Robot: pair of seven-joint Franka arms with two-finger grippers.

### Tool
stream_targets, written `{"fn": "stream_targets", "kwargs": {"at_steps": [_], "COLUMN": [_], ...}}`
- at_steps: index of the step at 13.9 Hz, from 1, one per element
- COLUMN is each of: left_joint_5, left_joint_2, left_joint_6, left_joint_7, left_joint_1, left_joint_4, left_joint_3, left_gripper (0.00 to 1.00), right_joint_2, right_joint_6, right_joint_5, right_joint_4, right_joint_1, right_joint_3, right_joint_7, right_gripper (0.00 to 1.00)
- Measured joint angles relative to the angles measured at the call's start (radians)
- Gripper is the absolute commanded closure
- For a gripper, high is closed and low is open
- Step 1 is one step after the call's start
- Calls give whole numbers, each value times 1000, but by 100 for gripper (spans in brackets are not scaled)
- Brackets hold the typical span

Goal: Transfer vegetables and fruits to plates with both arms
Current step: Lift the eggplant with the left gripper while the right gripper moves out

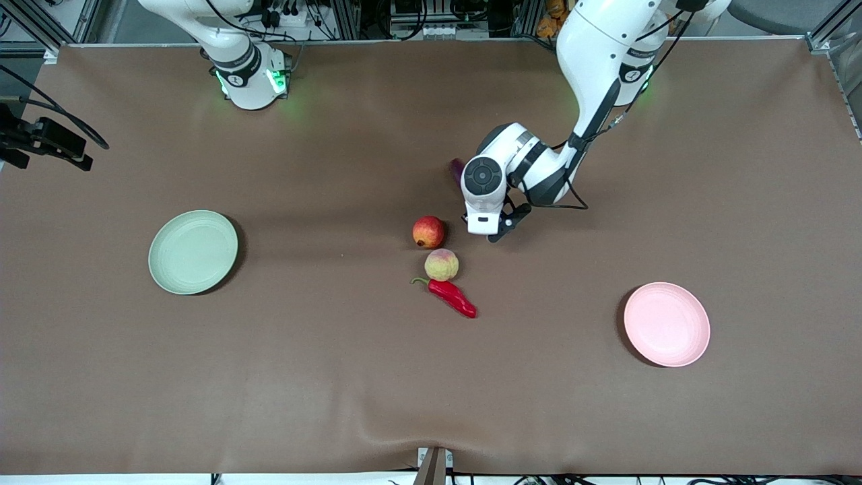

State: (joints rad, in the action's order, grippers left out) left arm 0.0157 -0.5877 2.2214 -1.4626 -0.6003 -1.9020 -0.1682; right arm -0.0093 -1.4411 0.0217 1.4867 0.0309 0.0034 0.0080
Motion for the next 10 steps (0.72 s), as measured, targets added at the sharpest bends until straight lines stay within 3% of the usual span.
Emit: {"fn": "stream_targets", "kwargs": {"at_steps": [5,10], "left_joint_5": [25,93], "left_joint_2": [60,166], "left_joint_6": [-131,-322], "left_joint_7": [0,131], "left_joint_1": [30,156], "left_joint_4": [71,166], "left_joint_3": [16,20], "left_gripper": [100,100], "right_joint_2": [0,44], "right_joint_6": [-2,-43], "right_joint_5": [0,0], "right_joint_4": [0,-2], "right_joint_1": [-1,-9], "right_joint_3": [2,3], "right_joint_7": [0,-3], "right_gripper": [0,0]}}
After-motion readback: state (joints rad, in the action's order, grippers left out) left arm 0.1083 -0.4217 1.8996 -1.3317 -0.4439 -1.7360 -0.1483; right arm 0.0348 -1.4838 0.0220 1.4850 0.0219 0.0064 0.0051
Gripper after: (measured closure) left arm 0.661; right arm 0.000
